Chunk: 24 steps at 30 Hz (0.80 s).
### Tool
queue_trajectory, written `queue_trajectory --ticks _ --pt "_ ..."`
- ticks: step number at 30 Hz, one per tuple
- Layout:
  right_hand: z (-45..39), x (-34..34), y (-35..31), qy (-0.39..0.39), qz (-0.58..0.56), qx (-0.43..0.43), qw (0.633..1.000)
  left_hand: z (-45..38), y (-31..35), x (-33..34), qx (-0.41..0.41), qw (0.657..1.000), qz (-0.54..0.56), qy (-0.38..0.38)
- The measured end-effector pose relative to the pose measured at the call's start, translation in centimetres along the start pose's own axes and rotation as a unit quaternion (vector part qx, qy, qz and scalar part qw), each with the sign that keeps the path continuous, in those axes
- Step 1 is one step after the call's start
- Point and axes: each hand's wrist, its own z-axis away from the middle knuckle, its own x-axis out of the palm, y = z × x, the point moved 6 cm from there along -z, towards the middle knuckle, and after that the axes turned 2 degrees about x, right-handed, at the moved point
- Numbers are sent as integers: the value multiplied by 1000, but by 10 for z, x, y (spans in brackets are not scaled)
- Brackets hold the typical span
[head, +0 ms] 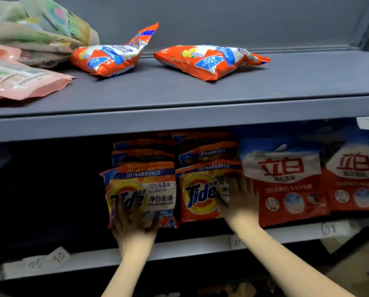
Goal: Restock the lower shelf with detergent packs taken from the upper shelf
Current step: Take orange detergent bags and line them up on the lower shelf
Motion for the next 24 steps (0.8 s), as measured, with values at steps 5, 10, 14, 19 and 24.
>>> queue_trajectory --ticks 5,10,14,19,24 --pt "44 23 0 -80 -8 -54 995 9 7 25 88 990 -66 -87" --pt "33 56 14 -181 -43 -24 982 -1 19 36 56 989 -80 -113" --pt "18 68 15 -233 -46 -6 971 -9 17 49 20 987 -102 -119" --pt "11 66 13 -249 -40 -10 968 -17 17 50 0 976 -125 -180" --pt "8 57 10 -305 -5 -6 952 -22 17 32 4 971 -126 -203"
